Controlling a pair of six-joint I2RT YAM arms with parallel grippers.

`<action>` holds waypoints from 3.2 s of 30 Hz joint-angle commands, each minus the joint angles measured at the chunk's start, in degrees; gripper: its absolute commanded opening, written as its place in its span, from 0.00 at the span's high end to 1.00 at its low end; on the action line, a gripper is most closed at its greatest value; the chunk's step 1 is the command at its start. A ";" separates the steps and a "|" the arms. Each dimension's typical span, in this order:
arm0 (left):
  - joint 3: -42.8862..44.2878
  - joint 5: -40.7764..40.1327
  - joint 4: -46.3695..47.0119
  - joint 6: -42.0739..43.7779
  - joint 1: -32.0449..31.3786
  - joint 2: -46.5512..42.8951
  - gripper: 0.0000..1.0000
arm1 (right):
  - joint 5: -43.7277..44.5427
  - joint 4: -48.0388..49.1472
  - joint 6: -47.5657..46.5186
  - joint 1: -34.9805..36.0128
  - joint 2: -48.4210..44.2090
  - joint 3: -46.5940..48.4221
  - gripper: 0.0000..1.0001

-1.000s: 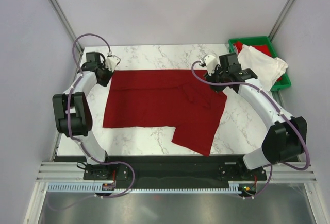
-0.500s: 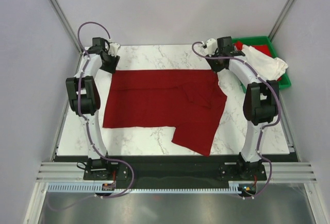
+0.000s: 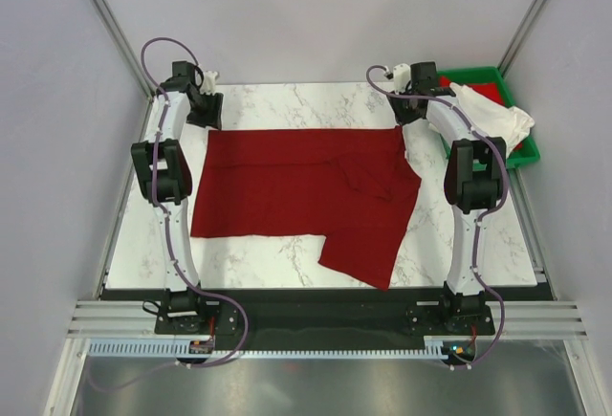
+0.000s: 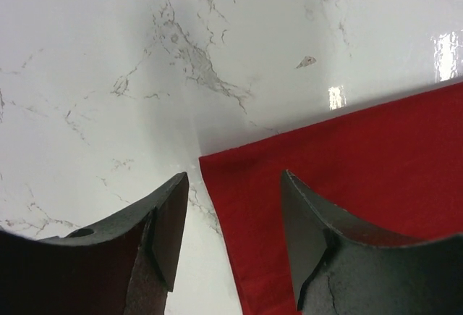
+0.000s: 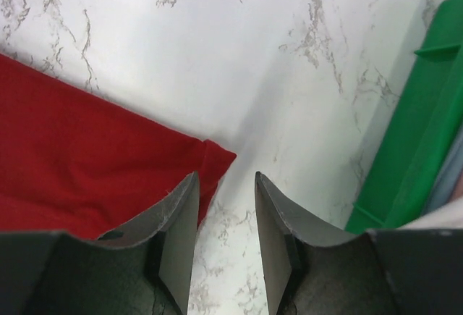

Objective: Fold and stack the t-shirts
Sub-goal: Fold the tshirt

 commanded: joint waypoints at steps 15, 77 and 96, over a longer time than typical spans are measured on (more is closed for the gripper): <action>4.14 -0.83 -1.08 -2.44 0.87 4.93 0.39 | -7.49 1.00 4.27 -1.96 4.89 2.77 0.53; -16.66 2.08 10.60 0.11 1.05 -37.94 0.98 | -27.88 6.53 9.55 -8.47 -31.74 -6.09 1.00; -35.76 0.22 11.40 4.50 2.01 -83.66 0.98 | -21.28 -6.03 6.29 -8.47 -76.32 -13.06 1.00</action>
